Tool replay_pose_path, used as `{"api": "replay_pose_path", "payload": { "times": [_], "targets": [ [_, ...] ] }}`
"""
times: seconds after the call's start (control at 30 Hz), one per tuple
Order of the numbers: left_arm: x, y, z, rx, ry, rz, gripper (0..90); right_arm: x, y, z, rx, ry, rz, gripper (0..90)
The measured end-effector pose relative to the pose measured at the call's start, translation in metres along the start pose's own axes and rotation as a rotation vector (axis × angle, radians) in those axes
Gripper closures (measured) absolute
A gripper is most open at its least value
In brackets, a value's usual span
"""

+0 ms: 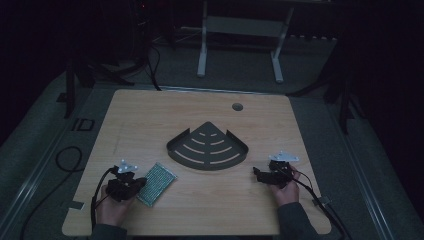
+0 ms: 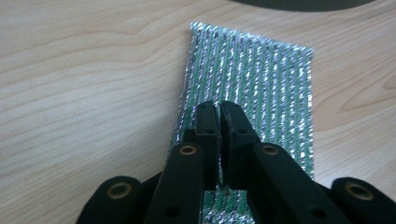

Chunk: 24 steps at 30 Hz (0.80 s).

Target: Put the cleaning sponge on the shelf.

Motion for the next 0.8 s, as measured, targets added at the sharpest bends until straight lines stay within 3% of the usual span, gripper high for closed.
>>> {"api": "replay_pose_path", "payload": {
  "times": [0.43,0.6,0.8],
  "targets": [
    [0.01,-0.001,0.026,0.017,-0.034,-0.01,79.4,0.0,0.0,0.0,0.001,0.0,0.0,17.9],
    [0.013,-0.006,0.04,0.057,-0.081,-0.027,78.6,0.0,0.0,0.0,0.001,0.0,0.0,17.9],
    [0.016,-0.011,0.048,0.104,-0.102,-0.05,78.6,0.0,0.0,0.0,0.001,0.0,0.0,17.9]
  ]
}}
Point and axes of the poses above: each handheld gripper's, and its own axes: y roughly backward along the jaws, z roughly out of its top, x roughly to its left, the point moved 2 cm from there along -y, roughly forward along the jaws, and after that the axes turned 12 degrees about z, right-handed, at the moved point
